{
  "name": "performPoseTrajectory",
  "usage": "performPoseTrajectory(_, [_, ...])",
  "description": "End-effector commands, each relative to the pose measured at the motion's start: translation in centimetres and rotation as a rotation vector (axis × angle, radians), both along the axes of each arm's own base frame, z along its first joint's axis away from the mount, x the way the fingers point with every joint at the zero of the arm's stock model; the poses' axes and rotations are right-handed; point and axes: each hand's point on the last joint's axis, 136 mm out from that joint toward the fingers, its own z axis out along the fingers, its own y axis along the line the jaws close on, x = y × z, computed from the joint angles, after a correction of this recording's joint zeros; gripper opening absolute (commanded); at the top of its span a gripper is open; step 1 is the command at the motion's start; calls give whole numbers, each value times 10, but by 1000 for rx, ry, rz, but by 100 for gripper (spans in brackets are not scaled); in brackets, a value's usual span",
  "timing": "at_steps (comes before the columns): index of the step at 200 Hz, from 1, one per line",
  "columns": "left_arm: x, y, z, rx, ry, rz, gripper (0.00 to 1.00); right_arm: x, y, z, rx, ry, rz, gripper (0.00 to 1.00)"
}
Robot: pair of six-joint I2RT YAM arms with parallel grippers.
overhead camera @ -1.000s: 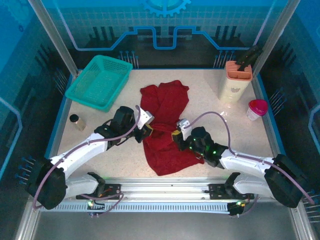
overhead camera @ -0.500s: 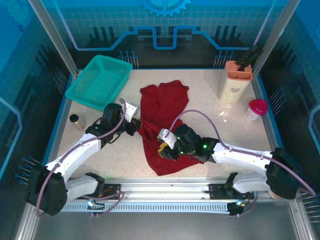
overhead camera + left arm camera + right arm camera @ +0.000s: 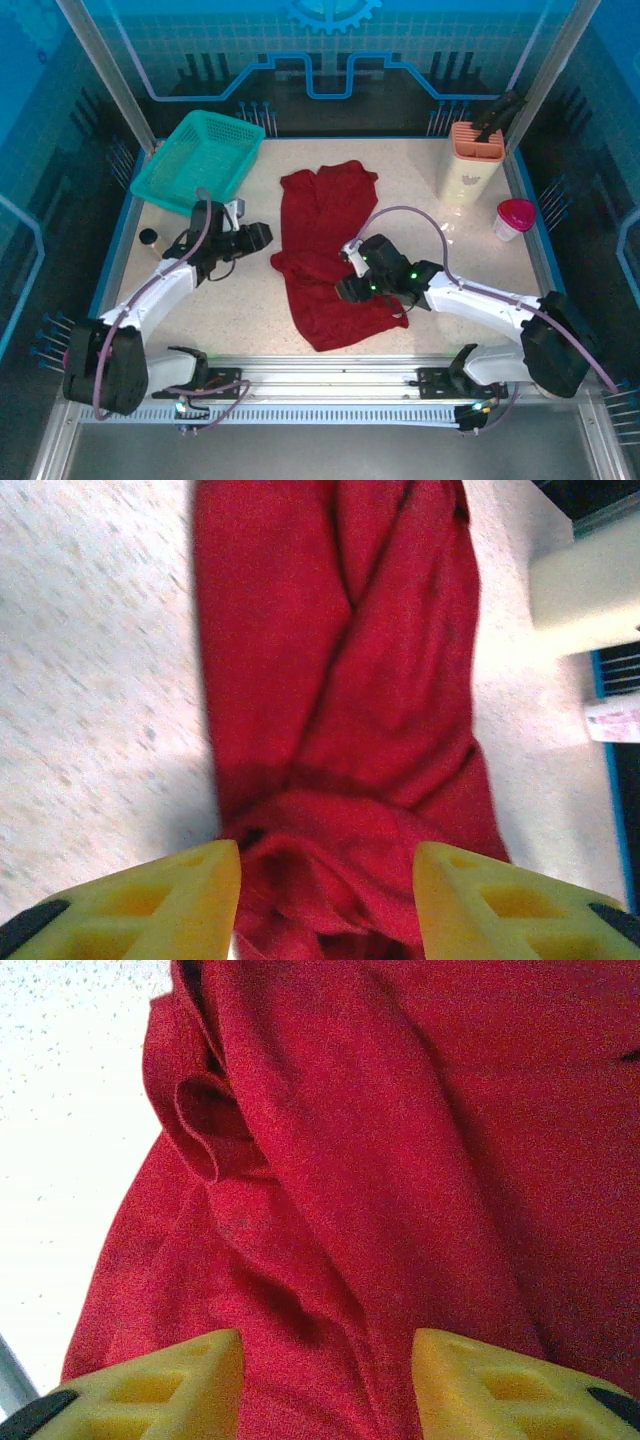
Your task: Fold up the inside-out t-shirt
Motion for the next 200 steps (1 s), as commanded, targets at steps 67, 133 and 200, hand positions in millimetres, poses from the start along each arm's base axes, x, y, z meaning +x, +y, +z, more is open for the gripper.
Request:
performPoseTrajectory(67, [-63, -34, -46, -45, 310, 38, 53, 27, 73, -7, 48, 124, -63, 49])
performPoseTrajectory(133, [-76, -22, -59, -38, 331, 91, 53, 20, 77, -31, -11, 188, -51, 49])
performPoseTrajectory(200, [-87, -27, -64, -39, 354, 28, 54, 7, 103, -22, 32, 176, 33, 0])
